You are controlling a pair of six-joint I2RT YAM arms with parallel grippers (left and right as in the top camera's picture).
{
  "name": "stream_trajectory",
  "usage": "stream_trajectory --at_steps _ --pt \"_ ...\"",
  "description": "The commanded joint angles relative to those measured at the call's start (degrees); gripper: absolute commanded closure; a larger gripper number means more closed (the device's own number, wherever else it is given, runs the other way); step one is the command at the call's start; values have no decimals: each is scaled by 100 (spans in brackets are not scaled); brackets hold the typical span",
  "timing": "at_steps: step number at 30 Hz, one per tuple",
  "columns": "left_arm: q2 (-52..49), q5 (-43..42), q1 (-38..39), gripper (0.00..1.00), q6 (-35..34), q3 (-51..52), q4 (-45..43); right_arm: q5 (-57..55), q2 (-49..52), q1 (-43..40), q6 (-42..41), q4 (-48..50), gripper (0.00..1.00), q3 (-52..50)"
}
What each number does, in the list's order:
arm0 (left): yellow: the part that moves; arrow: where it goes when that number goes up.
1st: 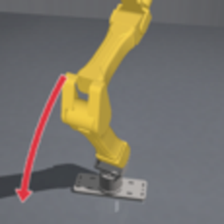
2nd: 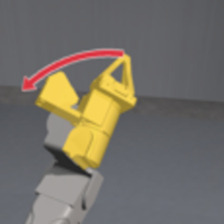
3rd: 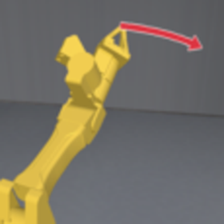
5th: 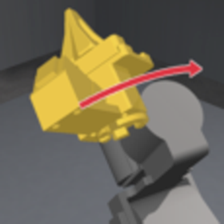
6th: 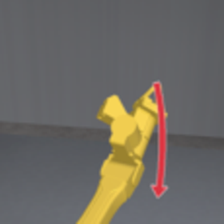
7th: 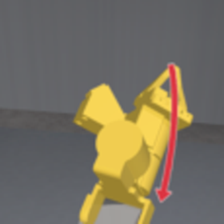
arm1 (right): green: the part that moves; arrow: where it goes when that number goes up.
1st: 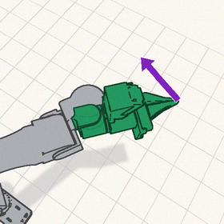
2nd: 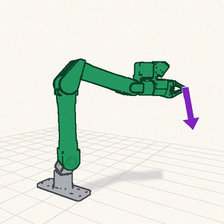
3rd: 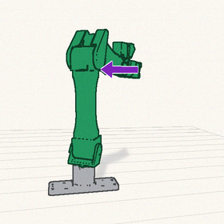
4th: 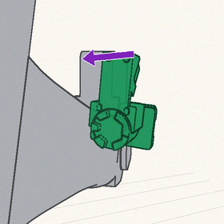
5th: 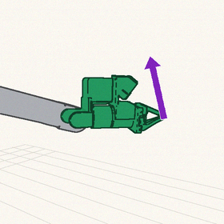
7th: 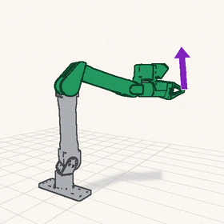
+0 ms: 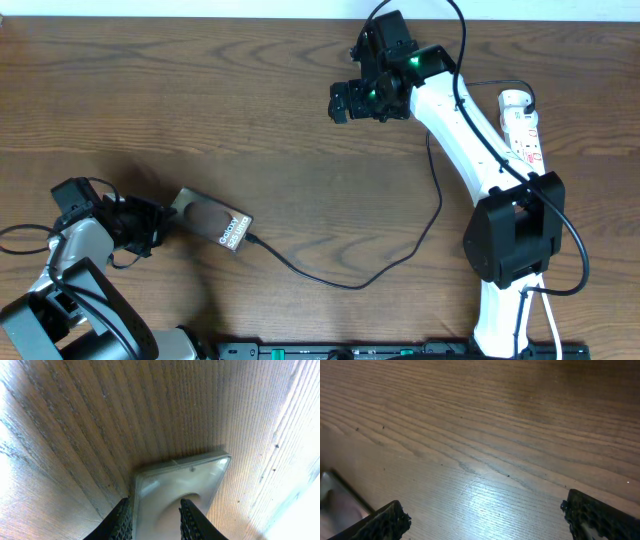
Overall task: Plug charger to phone and switch on socket
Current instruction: 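Lower the phone flat onto the table and open the left gripper, then raise the left gripper up and away from the phone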
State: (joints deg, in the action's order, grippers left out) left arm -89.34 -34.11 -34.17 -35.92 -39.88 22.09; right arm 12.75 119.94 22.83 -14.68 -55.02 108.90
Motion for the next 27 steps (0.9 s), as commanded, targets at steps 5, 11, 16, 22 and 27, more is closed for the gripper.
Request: stream_trajectory --at_steps 5,11,16,22,27 --pt "61 57 -9 70 142 -83 79 -59 -48 52 -55 -11 1 101" --pt "63 33 -11 46 184 -85 -111 -61 -48 50 -52 -37 1 101" --pt "85 -1093 -9 23 487 -109 -1012 -92 -48 42 -50 -52 1 101" --pt "249 -3403 221 10 658 -151 -2739 -411 -157 17 -50 -52 1 105" --pt "533 -2896 914 10 632 -199 -2715 -754 -629 -166 -48 -79 1 136"
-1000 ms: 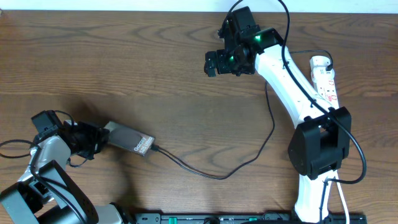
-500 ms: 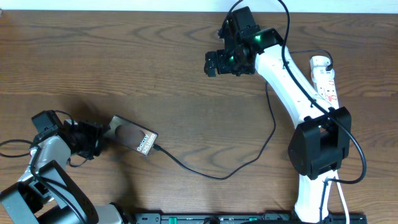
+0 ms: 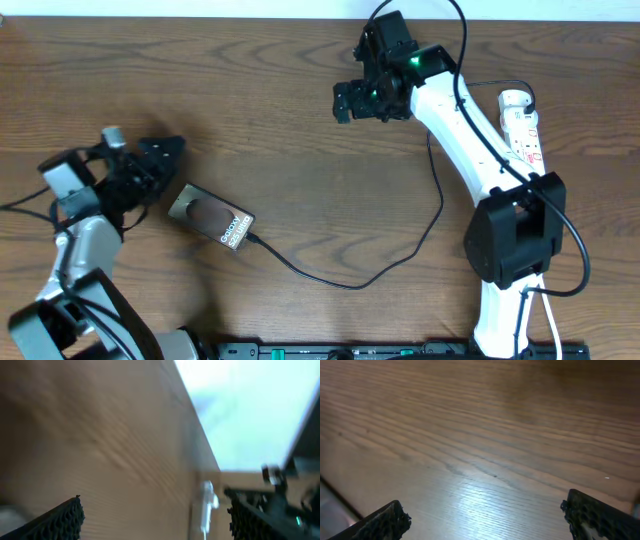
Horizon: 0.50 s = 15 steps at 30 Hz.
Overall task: Plug charger to phone and switch on socket
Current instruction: 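Raise the left gripper up and away from the phone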
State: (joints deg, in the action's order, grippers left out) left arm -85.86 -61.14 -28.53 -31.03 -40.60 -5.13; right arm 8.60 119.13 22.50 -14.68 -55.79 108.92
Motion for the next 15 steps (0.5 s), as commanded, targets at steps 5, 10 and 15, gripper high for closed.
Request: stream_trajectory --at_steps 5,10,15 --pt "614 1513 1473 10 140 -203 282 -741 -1344 -575 -48 -122 1 133" --pt "844 2876 2378 9 157 -457 699 -1064 -2085 -1401 70 -236 1 133" --pt "850 3803 2922 9 404 -957 1213 -634 -2361 -2712 568 -400 1 133"
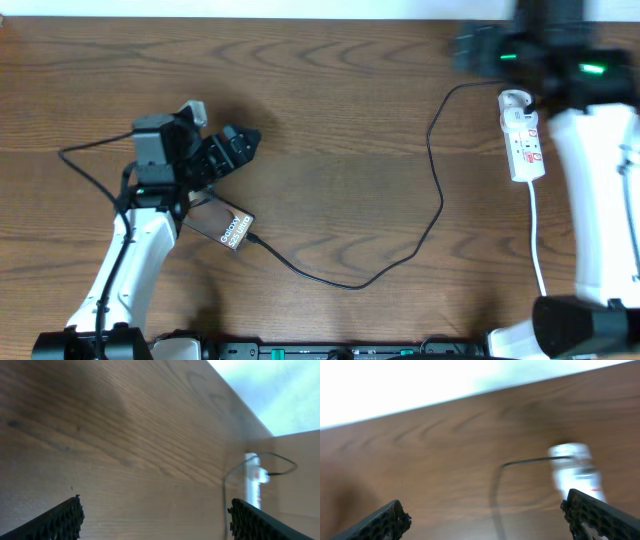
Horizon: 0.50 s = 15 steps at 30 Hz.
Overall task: Plug charger to phone and switch on socket
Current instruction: 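Raise the left gripper up and away from the phone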
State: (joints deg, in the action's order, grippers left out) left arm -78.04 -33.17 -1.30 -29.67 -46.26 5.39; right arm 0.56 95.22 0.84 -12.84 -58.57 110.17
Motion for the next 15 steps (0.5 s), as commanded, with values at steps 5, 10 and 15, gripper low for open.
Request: stream_trajectory --at_steps 5,10,15 --pt "66 1825 452 9 922 -1499 1193 1729 234 -1965 1095 -496 1 9" --pt "66 2251 498 9 1060 -2406 1762 2218 765 -2741 1707 -708 1 9" --pt "68 2249 498 9 1056 -2490 1731 2212 1534 -2850 2258 -848 1 9"
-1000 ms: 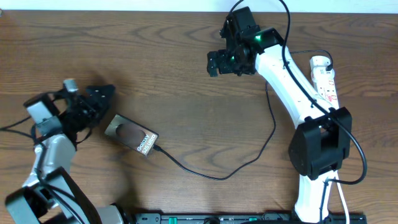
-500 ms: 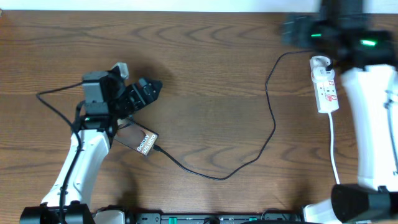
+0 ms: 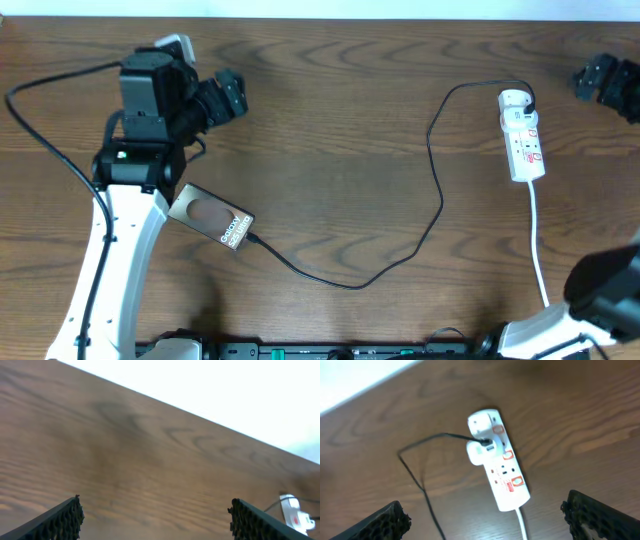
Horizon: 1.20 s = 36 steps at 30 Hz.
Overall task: Plug charger to phone and switch on socket
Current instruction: 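Raise the left gripper up and away from the phone, then move the right gripper down onto the power strip beside the charger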
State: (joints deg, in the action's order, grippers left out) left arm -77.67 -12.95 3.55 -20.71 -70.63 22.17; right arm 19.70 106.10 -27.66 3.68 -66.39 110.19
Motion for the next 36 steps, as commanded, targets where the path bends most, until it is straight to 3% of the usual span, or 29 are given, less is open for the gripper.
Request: stream_trajectory --at_steps 1,11,27,36 --pt "31 227 13 9 160 -52 52 323 586 2 654 -72 1 7" --pt "31 229 13 9 160 -52 81 490 1746 114 1054 168 1 4" --pt "31 234 13 9 162 -48 245 509 2479 603 1176 625 1 0" --pt "24 232 13 9 162 -48 271 411 2603 737 807 675 1 0"
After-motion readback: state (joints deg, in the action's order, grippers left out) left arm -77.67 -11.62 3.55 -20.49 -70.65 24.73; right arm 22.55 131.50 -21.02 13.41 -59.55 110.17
